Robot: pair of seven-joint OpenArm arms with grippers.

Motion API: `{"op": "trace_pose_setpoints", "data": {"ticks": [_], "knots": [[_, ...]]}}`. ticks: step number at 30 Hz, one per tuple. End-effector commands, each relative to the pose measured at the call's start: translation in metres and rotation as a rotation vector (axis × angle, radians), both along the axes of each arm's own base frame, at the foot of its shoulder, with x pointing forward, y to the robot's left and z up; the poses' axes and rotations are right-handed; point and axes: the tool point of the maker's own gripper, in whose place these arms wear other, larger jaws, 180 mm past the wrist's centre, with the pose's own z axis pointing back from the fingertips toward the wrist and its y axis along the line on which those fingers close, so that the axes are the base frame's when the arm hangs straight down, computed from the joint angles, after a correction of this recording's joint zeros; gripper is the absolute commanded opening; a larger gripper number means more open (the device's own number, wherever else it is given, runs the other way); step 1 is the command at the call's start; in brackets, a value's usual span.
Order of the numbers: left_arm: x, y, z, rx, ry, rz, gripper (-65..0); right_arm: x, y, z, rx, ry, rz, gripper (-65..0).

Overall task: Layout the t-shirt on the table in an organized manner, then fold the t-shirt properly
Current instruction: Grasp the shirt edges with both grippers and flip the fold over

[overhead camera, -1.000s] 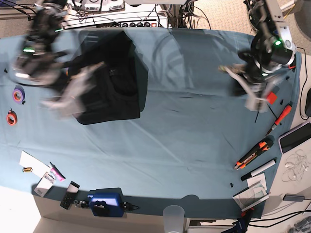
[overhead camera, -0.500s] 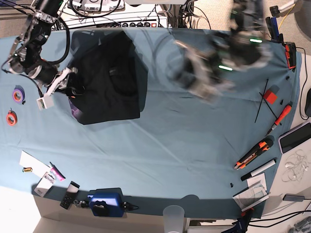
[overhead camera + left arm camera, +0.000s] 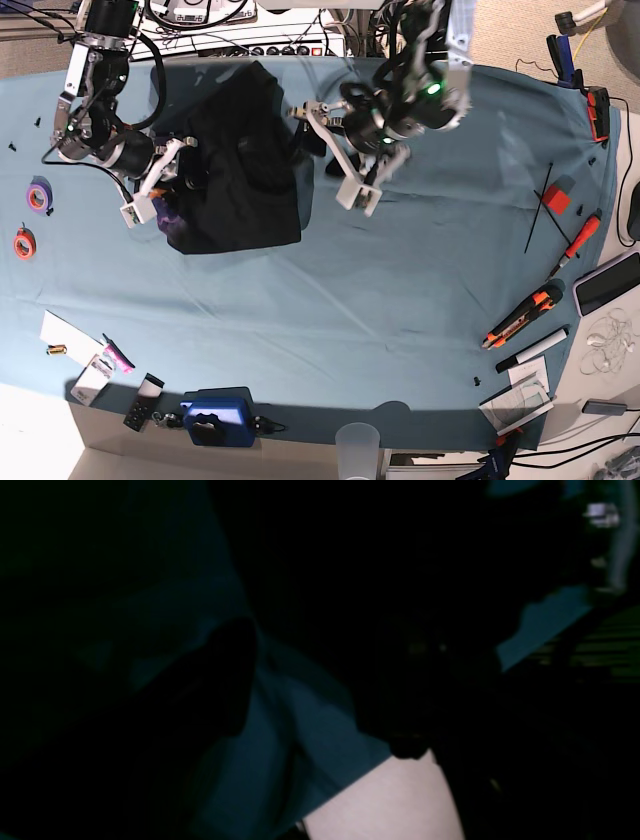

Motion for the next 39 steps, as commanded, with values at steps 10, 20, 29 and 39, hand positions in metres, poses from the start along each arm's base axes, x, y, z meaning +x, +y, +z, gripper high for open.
{"op": "trace_pose_setpoints", "data": {"ticks": [10,20,29,39], "knots": [[0.015,-0.035,0.009,-0.125,0.043,0.002,-26.6,0.023,-0.002,0.018,-0.022,-0.070,0.003,-44.1],[0.022,-0.045,-0.020,-0.103,0.120,-0.028,-26.6,0.033,0.008,0.056,0.033,-0.190,0.016,-44.1],[0.018,-0.051,-0.016,-0.141,0.131,-0.056,-26.6,0.043,-0.068,0.159,-0.256,-0.536,-0.184,-44.1],[0.015,-0.062,-0.002,-0.226,0.107,-0.098,-26.6,0.042,-0.129,0.111,-0.439,-0.374,-0.400,-44.1]]}}
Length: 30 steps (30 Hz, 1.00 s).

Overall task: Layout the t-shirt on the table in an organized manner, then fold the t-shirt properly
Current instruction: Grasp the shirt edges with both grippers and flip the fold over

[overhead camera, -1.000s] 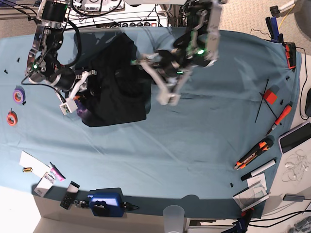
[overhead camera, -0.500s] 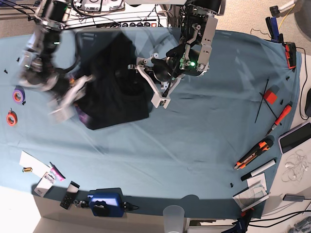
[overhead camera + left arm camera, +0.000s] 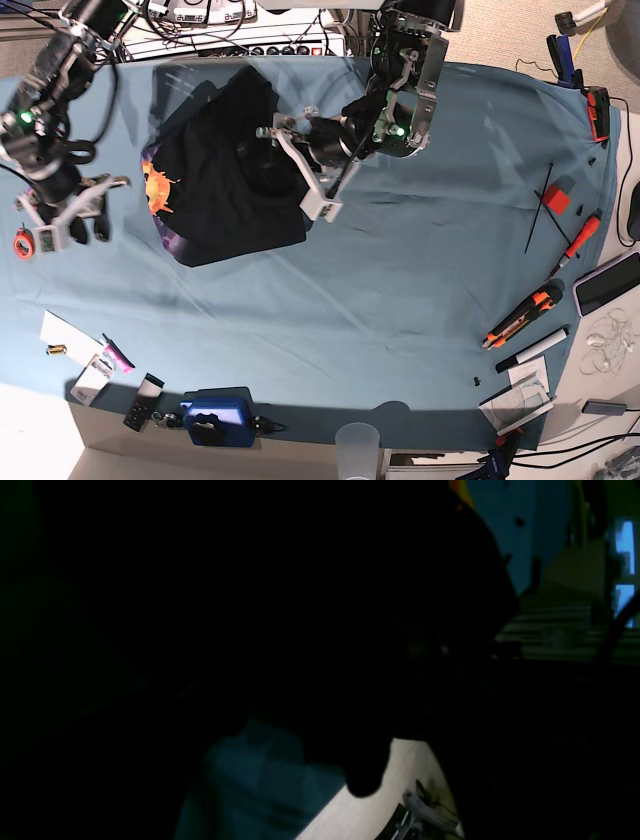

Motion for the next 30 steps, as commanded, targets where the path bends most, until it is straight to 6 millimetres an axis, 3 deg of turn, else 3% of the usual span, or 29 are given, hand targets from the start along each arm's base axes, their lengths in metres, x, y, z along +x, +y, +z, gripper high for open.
{"op": "trace_pose_setpoints", "data": {"ticks": [1,4,8,12,20,23,27,30], "knots": [[0.007,-0.011,0.017,-0.053,-0.035,0.008,-26.6,0.006,-0.006,0.006,-0.017,-0.025,-0.013,-44.1],[0.011,-0.010,0.020,-0.062,-0.051,0.025,-26.6,0.003,-0.006,-0.027,0.005,0.066,-0.023,-44.1],[0.013,-0.010,0.021,-0.067,-0.060,0.038,-26.6,0.004,0.015,-0.057,0.042,0.146,0.032,-44.1],[0.013,-0.010,0.019,-0.066,-0.053,0.039,-27.8,0.008,0.040,-0.067,0.049,0.177,0.084,-44.1],[-0.008,-0.024,-0.013,-0.120,0.092,0.007,-34.9,0.004,0.087,-0.090,0.054,0.269,0.204,-44.1],[-0.006,-0.024,-0.017,-0.128,0.092,0.027,-37.4,0.004,0.100,-0.094,0.079,0.273,0.218,-44.1],[0.004,-0.026,-0.008,-0.157,0.069,0.038,-44.6,0.002,0.113,-0.098,0.113,0.277,0.224,-44.1],[0.016,-0.026,0.000,-0.152,0.035,0.029,-59.4,0.003,0.114,-0.098,0.116,0.275,0.225,-44.1]]}}
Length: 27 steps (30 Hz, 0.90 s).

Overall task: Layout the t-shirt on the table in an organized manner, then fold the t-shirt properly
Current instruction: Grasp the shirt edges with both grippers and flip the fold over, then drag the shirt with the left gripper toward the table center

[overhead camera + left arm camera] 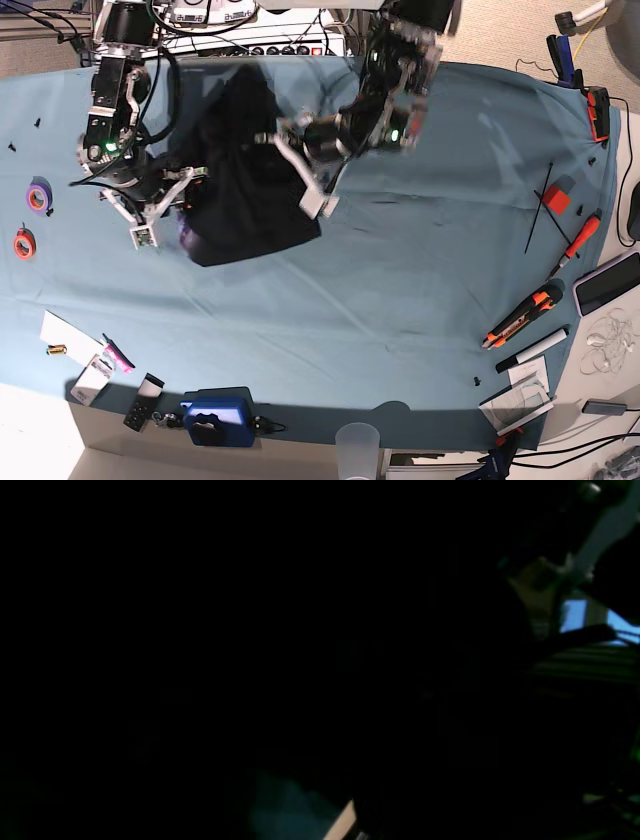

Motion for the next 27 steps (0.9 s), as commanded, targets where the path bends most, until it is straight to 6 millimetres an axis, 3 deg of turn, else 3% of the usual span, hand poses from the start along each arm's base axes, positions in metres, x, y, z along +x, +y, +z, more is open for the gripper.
{"op": "trace_pose_setpoints", "data": {"ticks": [1,8,11,15,19,24,27], "knots": [[0.013,-0.011,0.022,-0.047,-0.050,-0.001,-65.0,0.004,0.009,0.006,0.022,-0.018,0.036,-44.1],[0.007,-0.012,0.030,0.070,-0.098,-0.283,-65.0,0.008,-0.019,0.015,-0.021,-0.045,-0.016,-44.1],[0.021,-0.003,0.038,0.096,-0.149,-0.302,-65.0,0.007,-0.043,0.024,-0.024,-0.070,-0.093,-44.1],[0.046,0.027,0.039,0.169,-0.209,-0.305,-65.0,0.001,-0.081,0.035,-0.034,-0.100,-0.206,-44.1],[0.066,0.062,0.051,0.247,-0.359,-0.425,-65.0,-0.007,-0.107,0.042,-0.042,-0.120,-0.289,-44.1],[0.106,0.112,0.069,0.425,-0.472,-0.489,-65.0,-0.010,-0.117,0.045,-0.044,-0.128,-0.319,-44.1],[0.124,0.129,0.083,0.523,-0.542,-0.538,-65.0,-0.010,-0.117,0.045,-0.044,-0.129,-0.319,-44.1]]}}
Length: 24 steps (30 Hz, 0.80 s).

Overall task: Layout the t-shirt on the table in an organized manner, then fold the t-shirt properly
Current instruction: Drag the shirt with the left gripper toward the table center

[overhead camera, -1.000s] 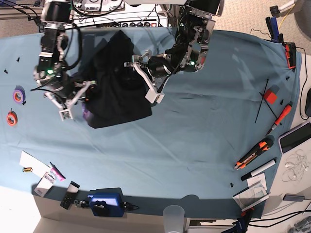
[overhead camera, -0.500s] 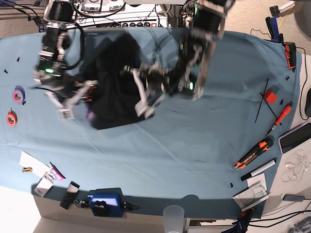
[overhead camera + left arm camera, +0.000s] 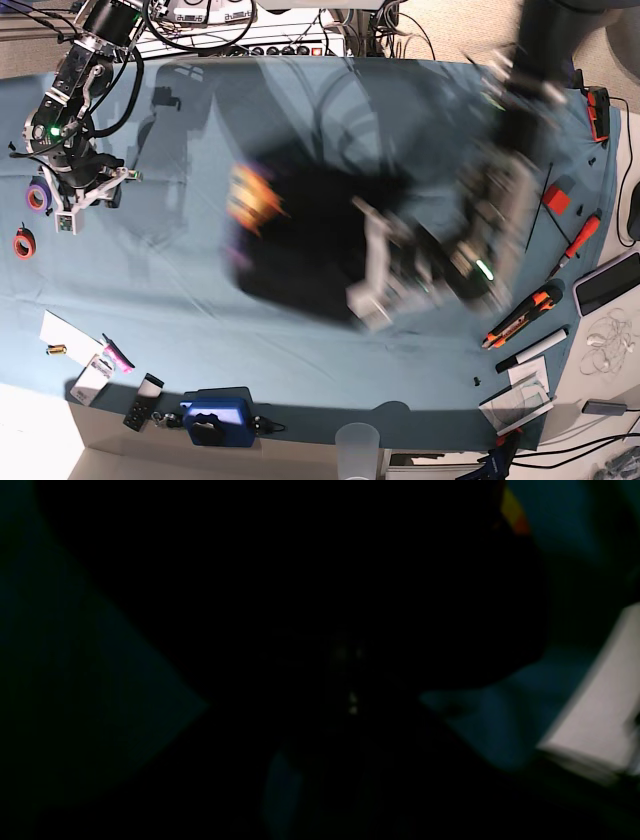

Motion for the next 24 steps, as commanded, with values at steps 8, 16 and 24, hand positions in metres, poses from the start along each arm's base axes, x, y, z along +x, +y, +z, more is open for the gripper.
{"op": "trace_pose_setpoints", "data": {"ticks": [8,16,24], "knots": [[-0.002,-0.050,0.026,0.141,-0.145,-0.392,-65.0,0.009,-0.005,0.015,-0.019,-0.048,0.008,-44.1],[0.040,-0.103,0.035,0.320,-0.377,-0.448,-65.0,0.007,-0.005,0.013,-0.019,-0.032,0.006,-44.1],[0.055,-0.080,0.015,0.451,-0.196,-0.429,-65.0,0.005,-0.005,0.011,-0.018,-0.021,0.006,-44.1]]}}
